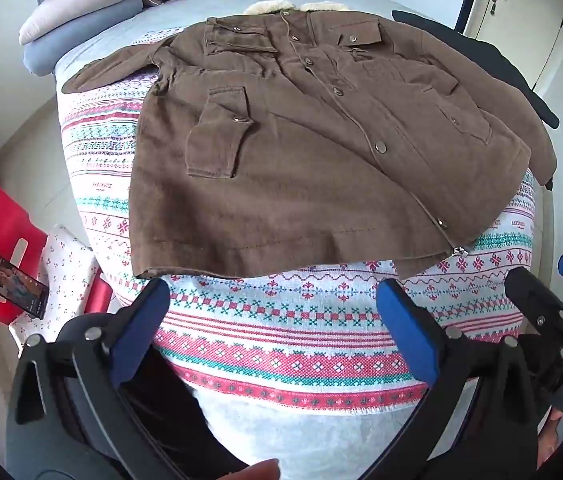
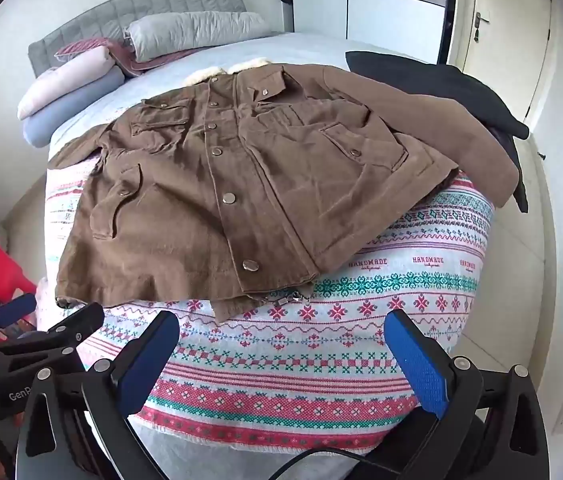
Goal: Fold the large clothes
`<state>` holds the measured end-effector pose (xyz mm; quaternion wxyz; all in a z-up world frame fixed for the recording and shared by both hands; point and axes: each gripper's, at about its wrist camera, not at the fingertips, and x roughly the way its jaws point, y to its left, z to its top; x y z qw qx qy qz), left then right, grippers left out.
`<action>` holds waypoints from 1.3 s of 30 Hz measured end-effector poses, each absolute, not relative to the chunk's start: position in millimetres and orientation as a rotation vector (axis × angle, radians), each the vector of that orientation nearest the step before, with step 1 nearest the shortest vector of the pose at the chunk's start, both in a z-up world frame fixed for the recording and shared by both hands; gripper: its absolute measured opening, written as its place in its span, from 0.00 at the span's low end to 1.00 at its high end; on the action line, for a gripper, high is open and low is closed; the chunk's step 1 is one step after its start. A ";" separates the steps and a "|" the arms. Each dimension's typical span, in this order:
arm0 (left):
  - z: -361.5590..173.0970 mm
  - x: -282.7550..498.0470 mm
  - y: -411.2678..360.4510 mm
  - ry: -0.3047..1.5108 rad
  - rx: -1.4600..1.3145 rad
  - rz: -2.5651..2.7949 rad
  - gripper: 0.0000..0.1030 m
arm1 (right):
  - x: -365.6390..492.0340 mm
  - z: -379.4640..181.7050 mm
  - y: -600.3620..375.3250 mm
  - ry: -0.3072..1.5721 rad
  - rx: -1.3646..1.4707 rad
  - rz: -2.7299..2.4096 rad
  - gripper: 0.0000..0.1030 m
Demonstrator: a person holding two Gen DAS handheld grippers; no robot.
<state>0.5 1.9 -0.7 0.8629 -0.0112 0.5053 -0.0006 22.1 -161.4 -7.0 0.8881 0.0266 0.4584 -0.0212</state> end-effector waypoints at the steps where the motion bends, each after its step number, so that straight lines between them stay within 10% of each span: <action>1: -1.6 5.9 5.5 1.084 -0.032 -0.005 1.00 | 22.3 -7.6 -161.7 0.954 0.055 -0.043 1.00; 39: -11.7 23.9 -3.4 1.099 0.003 -0.007 1.00 | 49.5 -18.3 -161.2 0.992 0.041 -0.038 1.00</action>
